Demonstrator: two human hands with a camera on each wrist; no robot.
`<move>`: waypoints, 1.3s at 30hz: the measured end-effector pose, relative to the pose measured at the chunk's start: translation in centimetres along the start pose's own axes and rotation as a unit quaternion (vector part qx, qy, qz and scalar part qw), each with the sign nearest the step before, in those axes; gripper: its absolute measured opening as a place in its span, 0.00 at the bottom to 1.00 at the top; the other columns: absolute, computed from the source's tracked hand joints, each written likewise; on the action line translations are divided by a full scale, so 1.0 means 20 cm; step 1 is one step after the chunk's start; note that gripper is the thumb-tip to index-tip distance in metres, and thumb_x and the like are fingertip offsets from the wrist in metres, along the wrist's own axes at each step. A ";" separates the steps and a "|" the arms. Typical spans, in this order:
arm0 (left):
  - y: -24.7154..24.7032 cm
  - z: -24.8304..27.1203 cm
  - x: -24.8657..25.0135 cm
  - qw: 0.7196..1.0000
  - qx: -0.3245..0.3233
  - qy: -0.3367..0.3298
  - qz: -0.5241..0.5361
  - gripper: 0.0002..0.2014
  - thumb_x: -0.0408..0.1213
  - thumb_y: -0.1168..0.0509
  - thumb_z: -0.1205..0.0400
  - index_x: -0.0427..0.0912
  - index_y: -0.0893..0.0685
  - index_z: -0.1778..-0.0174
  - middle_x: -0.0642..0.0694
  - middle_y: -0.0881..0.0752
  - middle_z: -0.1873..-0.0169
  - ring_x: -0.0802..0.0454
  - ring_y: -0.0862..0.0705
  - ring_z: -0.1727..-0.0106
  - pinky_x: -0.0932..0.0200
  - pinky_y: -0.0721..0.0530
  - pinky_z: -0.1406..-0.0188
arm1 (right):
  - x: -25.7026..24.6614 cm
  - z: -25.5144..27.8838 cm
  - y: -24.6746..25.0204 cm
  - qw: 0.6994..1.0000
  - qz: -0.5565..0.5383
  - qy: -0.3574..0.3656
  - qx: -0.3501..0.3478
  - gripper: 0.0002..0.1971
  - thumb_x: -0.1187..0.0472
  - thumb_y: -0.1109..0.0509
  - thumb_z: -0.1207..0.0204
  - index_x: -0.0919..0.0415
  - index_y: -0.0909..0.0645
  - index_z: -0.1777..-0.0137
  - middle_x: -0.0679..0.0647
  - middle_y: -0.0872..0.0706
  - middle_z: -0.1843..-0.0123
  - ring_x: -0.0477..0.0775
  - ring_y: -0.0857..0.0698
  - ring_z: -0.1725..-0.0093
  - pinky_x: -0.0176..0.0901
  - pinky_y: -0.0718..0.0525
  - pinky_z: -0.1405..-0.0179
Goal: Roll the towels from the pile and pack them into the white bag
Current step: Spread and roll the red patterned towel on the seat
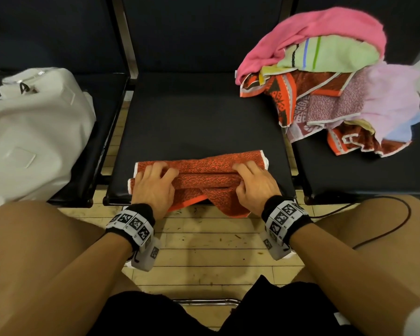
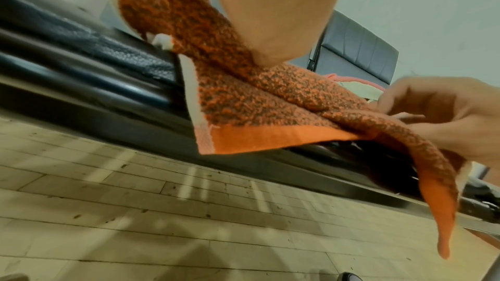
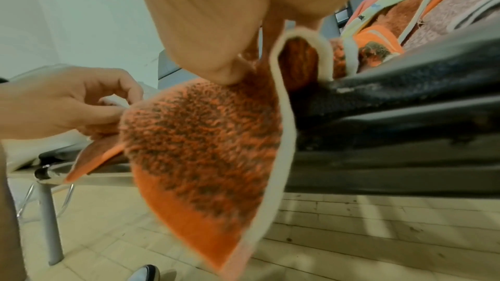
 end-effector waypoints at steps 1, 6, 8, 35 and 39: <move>0.01 0.00 0.00 1.000 0.010 -0.003 -0.002 0.15 0.30 0.31 0.25 0.46 0.15 0.43 0.42 0.19 0.43 0.39 0.22 0.45 0.37 0.22 0.44 | -0.01 0.00 0.00 1.000 0.008 0.014 0.004 0.21 0.67 0.35 0.31 0.56 0.20 0.37 0.54 0.18 0.43 0.61 0.19 0.47 0.55 0.23 0.43; 0.01 -0.02 -0.01 1.000 0.011 -0.009 -0.009 0.13 0.39 0.36 0.20 0.46 0.12 0.42 0.47 0.13 0.43 0.43 0.20 0.39 0.39 0.27 0.36 | 0.01 -0.01 -0.06 0.997 0.068 0.040 0.004 0.20 0.66 0.34 0.34 0.57 0.13 0.42 0.52 0.13 0.42 0.61 0.18 0.41 0.51 0.31 0.40; -0.01 -0.02 0.00 1.000 0.000 -0.009 -0.012 0.18 0.47 0.39 0.21 0.46 0.13 0.39 0.47 0.13 0.42 0.44 0.19 0.38 0.42 0.29 0.34 | 0.02 -0.02 -0.07 0.996 0.077 0.031 -0.012 0.19 0.64 0.30 0.31 0.58 0.14 0.39 0.52 0.12 0.40 0.59 0.18 0.39 0.53 0.26 0.38; 0.83 -0.55 0.00 0.992 0.065 0.025 -0.104 0.12 0.33 0.36 0.22 0.47 0.23 0.44 0.46 0.17 0.52 0.39 0.20 0.46 0.41 0.29 0.44 | -0.21 -0.59 0.76 0.978 0.183 0.026 0.099 0.18 0.69 0.33 0.32 0.56 0.22 0.43 0.56 0.17 0.50 0.64 0.20 0.48 0.56 0.32 0.51; 1.21 -0.68 0.04 0.983 0.146 0.030 -0.106 0.13 0.30 0.36 0.25 0.46 0.22 0.45 0.44 0.19 0.55 0.37 0.21 0.50 0.42 0.30 0.49 | -0.36 -0.74 1.15 0.960 0.203 0.028 0.189 0.15 0.70 0.35 0.30 0.55 0.23 0.45 0.56 0.19 0.54 0.64 0.21 0.52 0.56 0.31 0.54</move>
Point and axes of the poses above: each hand's wrist, its own z-axis away from the middle knuckle, its own y-axis out of the back of the hand, x = y × z, the point moved 9 cm from there along -z, towards the middle knuckle
